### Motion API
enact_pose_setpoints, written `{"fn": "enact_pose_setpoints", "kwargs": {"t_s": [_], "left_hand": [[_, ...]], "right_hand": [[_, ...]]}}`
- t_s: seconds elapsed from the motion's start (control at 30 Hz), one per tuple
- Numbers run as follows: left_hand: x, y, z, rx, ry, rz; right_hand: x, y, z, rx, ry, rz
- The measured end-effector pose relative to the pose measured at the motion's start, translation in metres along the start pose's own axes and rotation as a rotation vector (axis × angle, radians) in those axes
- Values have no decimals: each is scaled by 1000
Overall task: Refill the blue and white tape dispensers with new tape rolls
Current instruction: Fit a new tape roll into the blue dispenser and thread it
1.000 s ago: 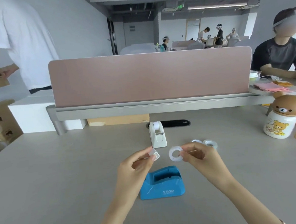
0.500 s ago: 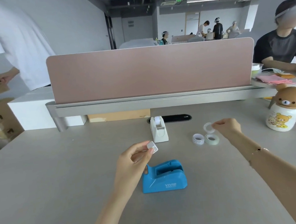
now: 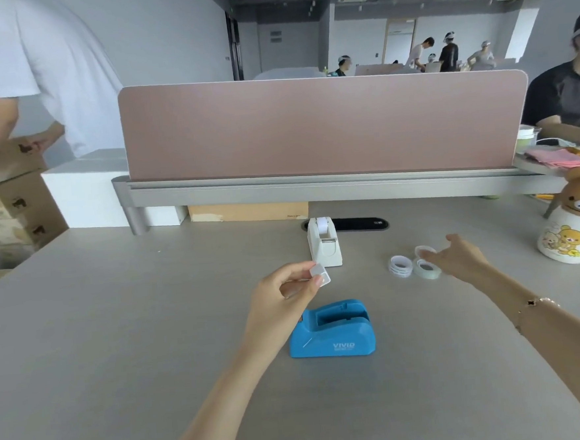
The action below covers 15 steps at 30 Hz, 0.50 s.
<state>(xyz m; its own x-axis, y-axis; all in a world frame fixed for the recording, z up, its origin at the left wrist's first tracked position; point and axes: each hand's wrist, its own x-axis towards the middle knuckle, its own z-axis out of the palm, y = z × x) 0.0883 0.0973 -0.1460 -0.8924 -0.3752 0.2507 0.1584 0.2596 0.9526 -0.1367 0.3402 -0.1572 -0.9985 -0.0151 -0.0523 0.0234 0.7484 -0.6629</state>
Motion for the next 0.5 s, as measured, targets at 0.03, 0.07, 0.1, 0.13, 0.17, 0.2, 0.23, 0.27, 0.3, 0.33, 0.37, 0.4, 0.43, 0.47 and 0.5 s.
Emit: {"fn": "enact_pose_setpoints", "kwargs": {"t_s": [0.03,0.07,0.1,0.13,0.17,0.2,0.23,0.27,0.3,0.33,0.37,0.4,0.43,0.47,0.5], "left_hand": [[-1,1,0,2,2,1],[-1,2,0,-1,2,1],[-2,3,-1,-10,6,3],[-2,5,-1,-26,13,8],[-2,7,-2,-44,20,13],[-2,9,-2,-60,25,19],[-2,9,-3,-66,26,25],[-1,10,-3,-67,25,25],[-1,11,-4,-65,24,22],[-1,11,-4,-62,22,16],[0,11,-4,-58,20,7],[0,13,-5,-56,21,-6],[1,13,-5,-54,25,-22],[2,13,-5,-60,30,-42],[2,14,-5,-79,36,-69]], "right_hand": [[-3,2,1,-19,-17,-36],[-7,3,2,-33,-33,-62],[-10,5,3,-42,-41,-81],[-12,7,4,-50,-37,-93],[-14,9,5,-69,-22,-109],[-17,10,6,-106,-6,-132],[-21,10,7,-148,3,-161],[-24,11,7,-171,12,-174],[-29,10,8,-165,17,-174],[-34,10,9,-141,24,-162],[-39,8,9,-123,41,-145],[-42,8,10,-109,82,-133],[-46,6,11,-90,133,-122],[-49,4,12,-44,191,-118],[-57,-1,12,25,231,-121]]}}
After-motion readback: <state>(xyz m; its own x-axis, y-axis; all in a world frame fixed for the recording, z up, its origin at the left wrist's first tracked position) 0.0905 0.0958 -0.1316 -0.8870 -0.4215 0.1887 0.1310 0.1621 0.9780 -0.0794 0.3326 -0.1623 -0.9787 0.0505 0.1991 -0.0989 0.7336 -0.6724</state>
